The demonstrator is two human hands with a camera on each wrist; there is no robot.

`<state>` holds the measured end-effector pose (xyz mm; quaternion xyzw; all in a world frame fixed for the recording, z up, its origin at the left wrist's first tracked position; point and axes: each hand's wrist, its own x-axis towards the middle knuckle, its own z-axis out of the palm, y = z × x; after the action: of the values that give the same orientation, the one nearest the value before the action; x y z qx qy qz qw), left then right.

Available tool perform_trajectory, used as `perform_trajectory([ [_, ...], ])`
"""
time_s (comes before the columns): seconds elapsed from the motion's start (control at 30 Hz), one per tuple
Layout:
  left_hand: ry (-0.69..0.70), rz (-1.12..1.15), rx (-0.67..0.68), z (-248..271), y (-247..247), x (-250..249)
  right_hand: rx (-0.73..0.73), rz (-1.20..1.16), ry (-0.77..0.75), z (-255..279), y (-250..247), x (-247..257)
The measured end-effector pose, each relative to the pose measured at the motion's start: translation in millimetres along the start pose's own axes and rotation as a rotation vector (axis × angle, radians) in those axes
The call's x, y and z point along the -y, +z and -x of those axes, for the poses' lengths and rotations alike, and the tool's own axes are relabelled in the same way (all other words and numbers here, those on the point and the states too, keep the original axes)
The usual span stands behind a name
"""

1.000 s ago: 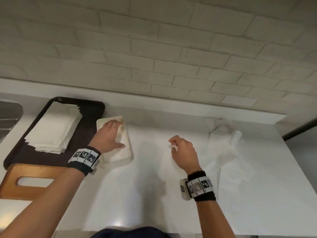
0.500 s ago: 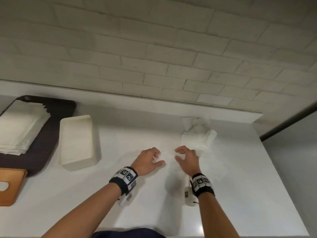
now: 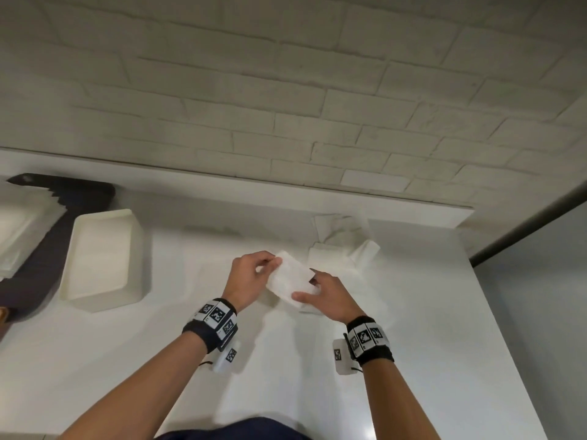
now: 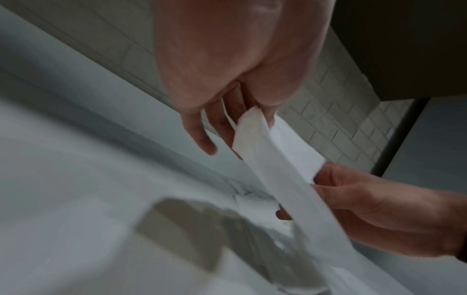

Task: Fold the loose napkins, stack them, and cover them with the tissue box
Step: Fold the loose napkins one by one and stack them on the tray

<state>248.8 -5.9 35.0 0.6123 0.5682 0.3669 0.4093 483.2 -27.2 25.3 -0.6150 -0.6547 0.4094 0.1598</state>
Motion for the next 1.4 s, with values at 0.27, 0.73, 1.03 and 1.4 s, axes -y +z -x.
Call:
perform_trajectory([
  [0.27,0.167,-0.148,-0.192,-1,-37,-1,0.008,0.015,-0.055,34,-24,-1],
  [0.73,-0.156,0.514,0.019,20,-12,-68,-0.448,-0.391,-0.133,43,5,90],
  [1.03,-0.119,0.405,-0.004,25,-33,-63,-0.362,-0.072,-0.109,27,21,83],
  [1.4,-0.046,0.138,-0.158,27,-66,-13,-0.479,0.11,0.647,-66,9,-27],
])
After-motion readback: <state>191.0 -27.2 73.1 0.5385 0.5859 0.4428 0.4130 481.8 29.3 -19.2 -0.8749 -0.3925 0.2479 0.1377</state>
